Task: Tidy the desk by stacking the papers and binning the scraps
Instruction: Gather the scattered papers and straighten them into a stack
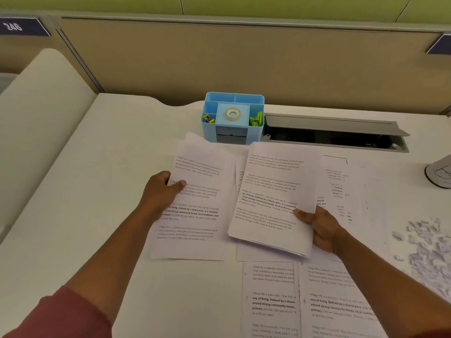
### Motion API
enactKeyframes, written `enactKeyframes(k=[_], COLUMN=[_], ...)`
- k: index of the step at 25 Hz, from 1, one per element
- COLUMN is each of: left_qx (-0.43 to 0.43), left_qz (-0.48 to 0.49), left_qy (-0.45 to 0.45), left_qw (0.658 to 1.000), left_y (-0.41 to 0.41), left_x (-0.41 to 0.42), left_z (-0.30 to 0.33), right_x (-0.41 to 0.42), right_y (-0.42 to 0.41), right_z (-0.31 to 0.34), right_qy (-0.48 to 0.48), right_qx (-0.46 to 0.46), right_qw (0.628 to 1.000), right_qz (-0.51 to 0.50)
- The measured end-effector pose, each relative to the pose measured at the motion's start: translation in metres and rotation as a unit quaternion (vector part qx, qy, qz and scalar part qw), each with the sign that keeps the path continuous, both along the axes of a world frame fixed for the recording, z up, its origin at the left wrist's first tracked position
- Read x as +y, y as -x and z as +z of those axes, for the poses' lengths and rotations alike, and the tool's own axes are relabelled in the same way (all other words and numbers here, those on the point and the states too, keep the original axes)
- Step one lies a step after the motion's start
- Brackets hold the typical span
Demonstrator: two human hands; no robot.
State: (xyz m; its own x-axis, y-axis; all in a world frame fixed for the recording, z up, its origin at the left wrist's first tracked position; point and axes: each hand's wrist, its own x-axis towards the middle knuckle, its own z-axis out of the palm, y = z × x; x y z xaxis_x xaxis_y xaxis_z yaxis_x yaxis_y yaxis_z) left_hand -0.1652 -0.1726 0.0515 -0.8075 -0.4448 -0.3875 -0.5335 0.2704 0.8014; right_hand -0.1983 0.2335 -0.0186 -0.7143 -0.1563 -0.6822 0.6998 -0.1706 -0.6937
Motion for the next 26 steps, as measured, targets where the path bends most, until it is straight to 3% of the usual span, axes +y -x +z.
enactKeyframes(k=[12,16,22,26], left_qx=[0.108,0.123,0.081,0.043], left_qz=[-0.027,-0.042,-0.026,0.002], left_qy=[0.019,-0.052,-0.265,-0.233], left_qw=[0.994,0.990,0.960,0.971], left_y=[-0.063,-0.078,-0.073,-0.071], left_x=[-0.003,0.014,0.052,0.106], left_z=[0.086,0.118,0.105,0.073], right_x=[-0.009,-0.008,0.003,0.008], right_y=[-0.018,-0.034,-0.059,-0.082], right_z=[0.018,0.035,0.067,0.085], right_qy=[-0.018,-0.003,0.010,0.035], right_qx=[0.043,0.057,0.086,0.099], right_qw=[0.999,0.997,0.993,0.989], right_qz=[0.014,0.042,0.085,0.107])
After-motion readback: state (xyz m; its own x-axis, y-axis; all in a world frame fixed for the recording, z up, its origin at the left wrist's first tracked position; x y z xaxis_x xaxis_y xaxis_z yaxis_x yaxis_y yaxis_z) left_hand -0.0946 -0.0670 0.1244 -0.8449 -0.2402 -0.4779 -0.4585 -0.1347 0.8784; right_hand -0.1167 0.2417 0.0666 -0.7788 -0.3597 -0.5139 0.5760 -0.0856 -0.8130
